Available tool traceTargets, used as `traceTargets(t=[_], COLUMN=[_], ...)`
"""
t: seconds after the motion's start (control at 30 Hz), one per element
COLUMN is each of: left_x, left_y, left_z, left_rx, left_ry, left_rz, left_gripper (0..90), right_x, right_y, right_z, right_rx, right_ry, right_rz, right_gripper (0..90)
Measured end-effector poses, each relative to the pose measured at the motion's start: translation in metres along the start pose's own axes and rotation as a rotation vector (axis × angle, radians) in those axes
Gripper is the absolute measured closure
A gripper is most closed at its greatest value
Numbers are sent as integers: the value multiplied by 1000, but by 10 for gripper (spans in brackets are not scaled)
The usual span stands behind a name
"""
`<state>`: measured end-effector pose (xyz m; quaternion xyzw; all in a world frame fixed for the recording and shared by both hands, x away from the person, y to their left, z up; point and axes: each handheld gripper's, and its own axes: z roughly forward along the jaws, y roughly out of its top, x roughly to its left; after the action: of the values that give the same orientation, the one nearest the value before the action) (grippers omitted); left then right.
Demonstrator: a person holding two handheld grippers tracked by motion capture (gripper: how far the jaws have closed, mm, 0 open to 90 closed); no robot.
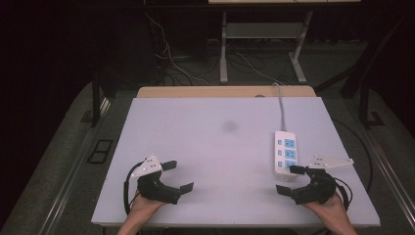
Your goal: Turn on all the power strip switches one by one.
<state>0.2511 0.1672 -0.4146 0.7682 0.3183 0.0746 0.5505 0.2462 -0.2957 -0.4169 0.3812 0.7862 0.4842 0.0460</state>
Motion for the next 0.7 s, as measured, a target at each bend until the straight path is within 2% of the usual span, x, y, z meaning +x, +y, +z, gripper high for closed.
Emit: traceTargets(t=[0.7], left_x=[2], left_y=[-2], left_z=[2], left_rx=[14], left_ry=[0], left_rz=[-7], left_gripper=[0], right_x=[-2], right_y=[0], right_z=[-4], right_rx=[1], right_ry=[0], right_rz=[15], right_gripper=[6])
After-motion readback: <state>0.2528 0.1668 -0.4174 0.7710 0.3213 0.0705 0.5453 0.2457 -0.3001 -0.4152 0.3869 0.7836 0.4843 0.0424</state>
